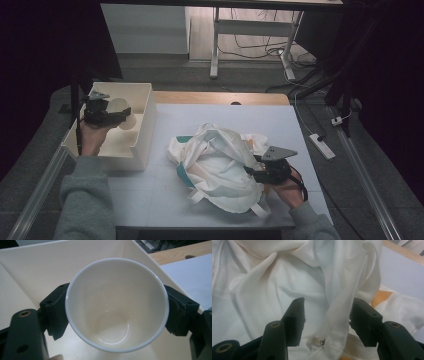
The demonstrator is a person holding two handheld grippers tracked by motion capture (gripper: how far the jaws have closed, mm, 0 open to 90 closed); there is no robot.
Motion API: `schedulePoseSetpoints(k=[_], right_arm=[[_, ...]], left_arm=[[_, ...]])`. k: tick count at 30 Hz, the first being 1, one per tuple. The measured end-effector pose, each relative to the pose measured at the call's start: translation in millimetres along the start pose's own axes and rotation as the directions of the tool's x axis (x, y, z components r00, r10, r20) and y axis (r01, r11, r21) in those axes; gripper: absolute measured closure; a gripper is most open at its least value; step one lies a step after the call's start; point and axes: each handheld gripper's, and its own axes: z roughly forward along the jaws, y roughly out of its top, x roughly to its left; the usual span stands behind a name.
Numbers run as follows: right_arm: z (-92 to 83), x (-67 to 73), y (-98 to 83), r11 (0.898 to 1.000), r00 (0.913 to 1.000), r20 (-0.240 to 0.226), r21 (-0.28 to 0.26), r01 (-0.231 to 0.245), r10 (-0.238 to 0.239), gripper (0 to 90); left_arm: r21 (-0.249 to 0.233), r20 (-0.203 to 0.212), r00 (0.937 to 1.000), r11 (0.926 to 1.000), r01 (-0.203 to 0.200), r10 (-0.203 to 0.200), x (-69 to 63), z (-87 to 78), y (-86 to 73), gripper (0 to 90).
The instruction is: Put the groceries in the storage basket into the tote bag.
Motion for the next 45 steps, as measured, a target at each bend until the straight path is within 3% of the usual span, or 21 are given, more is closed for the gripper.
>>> schedulePoseSetpoints(k=[9,14,21,31,38,45], right_arm=[[0.3,-0.5,-0.5,1.0,1.0,0.0,0.001,-0.002,0.002,46.1],[-0.1,-0.1,-0.3,1.0,1.0,0.004,-0.004,0.001,-0.001,46.1],[0.2,-0.3,-0.7,1.0,1.0,0.004,-0.001,0.0,0.0,46.1],[0.5,-0.4,-0.6,1.0,1.0,0.007,0.002,0.005,-0.005,46.1],[1.0,-0.4,-0.9,1.0,1.0,0.003,0.004,0.005,-0.005,46.1],[1.9,0.4,-1.1,1.0,1.0,0.001,0.009,0.005,-0.005,46.0]], left_arm=[[-0.068,0.026,0.9995,0.9975,0.02,-0.018,-1.2,-19.4,3.1,20.1],[-0.131,0.061,0.998,0.9911,0.027,-0.019,-7.9,-34.5,7.6,20.1],[-0.176,0.104,0.9942,0.9832,0.047,-0.029,-10.8,-44.7,10.2,20.1],[-0.253,0.148,0.988,0.964,0.081,-0.044,-15.8,-58.3,13.4,20.1],[-0.304,0.193,0.9794,0.9455,0.116,-0.058,-18.4,-69.2,15.4,20.1],[-0.339,0.23,0.9719,0.9319,0.13,-0.052,-26.1,-76.5,18.4,20.1]])
